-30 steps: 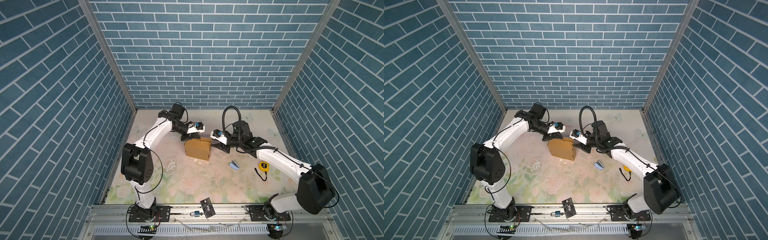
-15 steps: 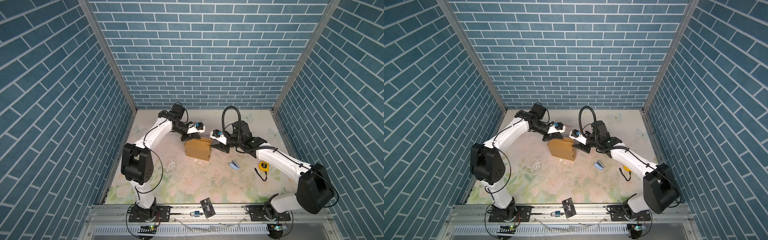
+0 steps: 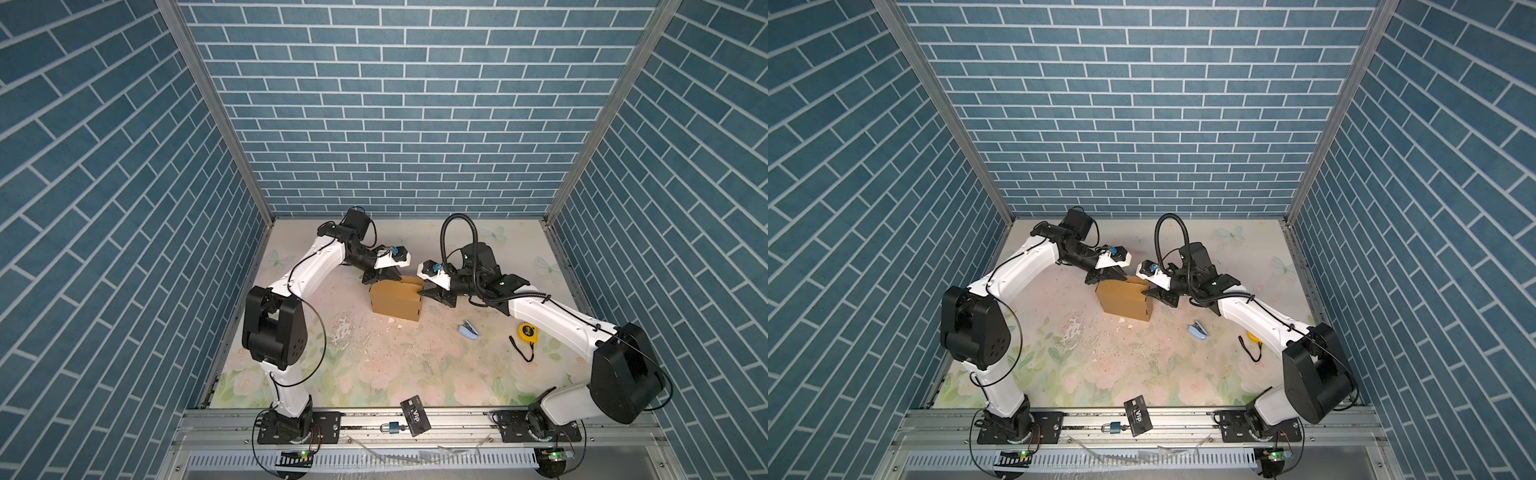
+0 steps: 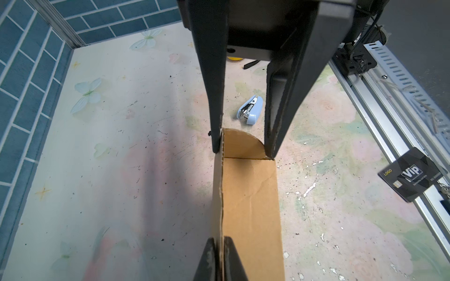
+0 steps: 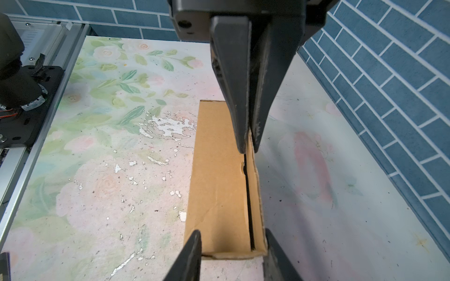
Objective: Fold the paper box
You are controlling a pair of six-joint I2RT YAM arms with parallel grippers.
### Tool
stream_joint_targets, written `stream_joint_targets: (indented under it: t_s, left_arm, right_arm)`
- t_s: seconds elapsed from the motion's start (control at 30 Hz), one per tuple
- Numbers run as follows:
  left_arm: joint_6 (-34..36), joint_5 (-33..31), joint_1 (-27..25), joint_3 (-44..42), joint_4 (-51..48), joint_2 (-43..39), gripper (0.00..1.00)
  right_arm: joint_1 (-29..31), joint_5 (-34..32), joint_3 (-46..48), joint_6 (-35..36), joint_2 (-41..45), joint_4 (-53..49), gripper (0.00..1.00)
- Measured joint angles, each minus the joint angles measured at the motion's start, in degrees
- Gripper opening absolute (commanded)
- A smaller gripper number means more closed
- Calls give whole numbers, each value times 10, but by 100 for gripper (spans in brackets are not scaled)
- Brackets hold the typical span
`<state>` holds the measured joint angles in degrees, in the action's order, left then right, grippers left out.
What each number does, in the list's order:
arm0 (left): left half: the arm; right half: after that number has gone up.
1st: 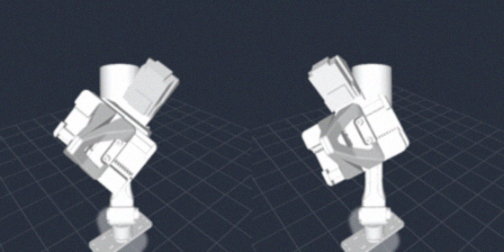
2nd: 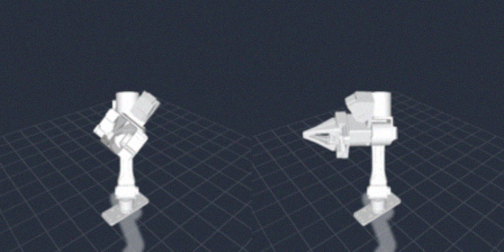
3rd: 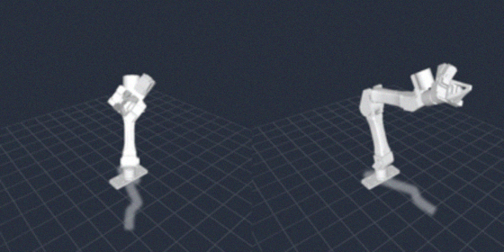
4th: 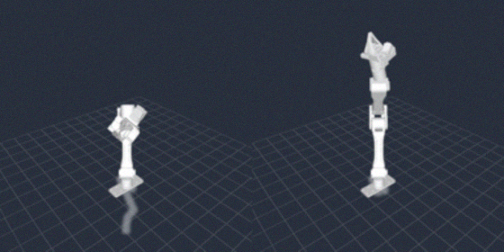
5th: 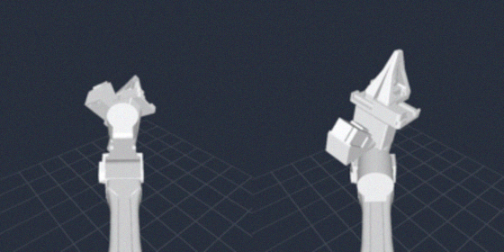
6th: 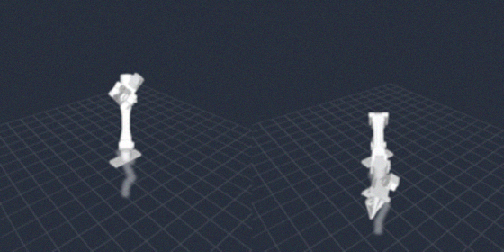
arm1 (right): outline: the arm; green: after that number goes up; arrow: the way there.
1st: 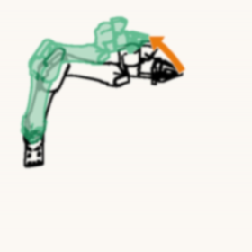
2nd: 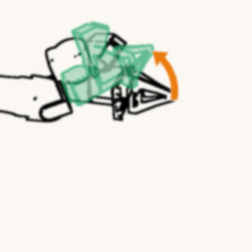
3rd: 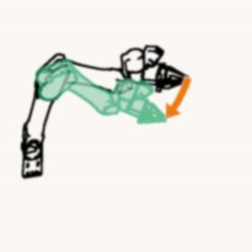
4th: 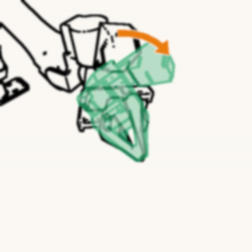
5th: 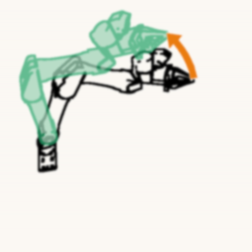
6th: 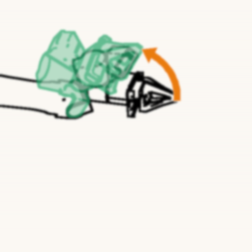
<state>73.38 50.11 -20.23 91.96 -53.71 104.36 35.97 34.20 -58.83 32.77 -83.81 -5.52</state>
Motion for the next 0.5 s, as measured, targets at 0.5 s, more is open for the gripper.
stream_joint_targets:
  t_s: [0.5]
  left_arm:
    - [-5, -2, -2, -3, -13, 0, 38]
  right_arm:
    - [0, -5, 0, 0, -3, 8, 38]
